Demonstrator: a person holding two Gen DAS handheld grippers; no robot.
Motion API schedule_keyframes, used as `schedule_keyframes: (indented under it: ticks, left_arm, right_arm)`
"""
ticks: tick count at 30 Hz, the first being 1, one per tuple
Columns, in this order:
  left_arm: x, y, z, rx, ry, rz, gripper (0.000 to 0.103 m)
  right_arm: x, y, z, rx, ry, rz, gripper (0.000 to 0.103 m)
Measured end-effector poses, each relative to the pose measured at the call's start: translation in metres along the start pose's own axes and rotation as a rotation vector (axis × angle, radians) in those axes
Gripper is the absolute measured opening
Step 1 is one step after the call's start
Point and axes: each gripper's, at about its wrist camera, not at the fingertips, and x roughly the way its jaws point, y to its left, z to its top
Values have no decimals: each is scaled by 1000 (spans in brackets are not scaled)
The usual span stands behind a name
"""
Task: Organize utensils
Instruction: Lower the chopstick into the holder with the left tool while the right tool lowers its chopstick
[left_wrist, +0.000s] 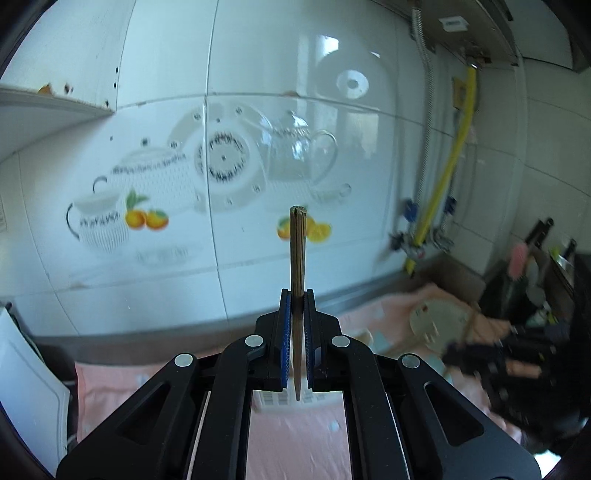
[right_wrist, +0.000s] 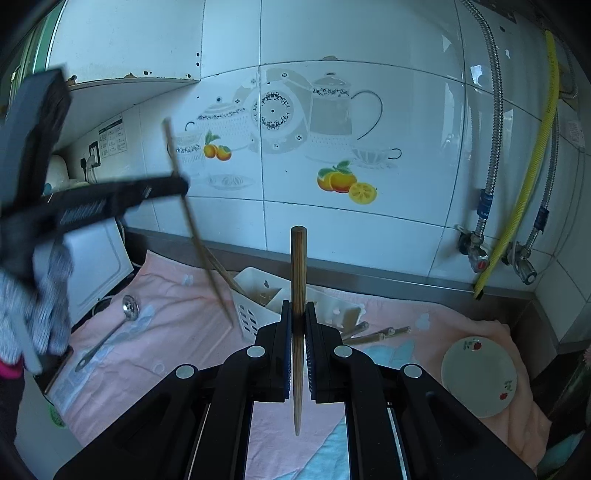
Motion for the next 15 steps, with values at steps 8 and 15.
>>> schedule_keyframes:
  ticks: [8,15]
  left_arm:
    - [30,6,17,-29,-53,51,5]
    - [62,21,-12,-71,29,64,5]
  right_arm:
    - [5,-12,11,-3,-9,-8,7]
    - [11,-16,35,10,-59,5,7]
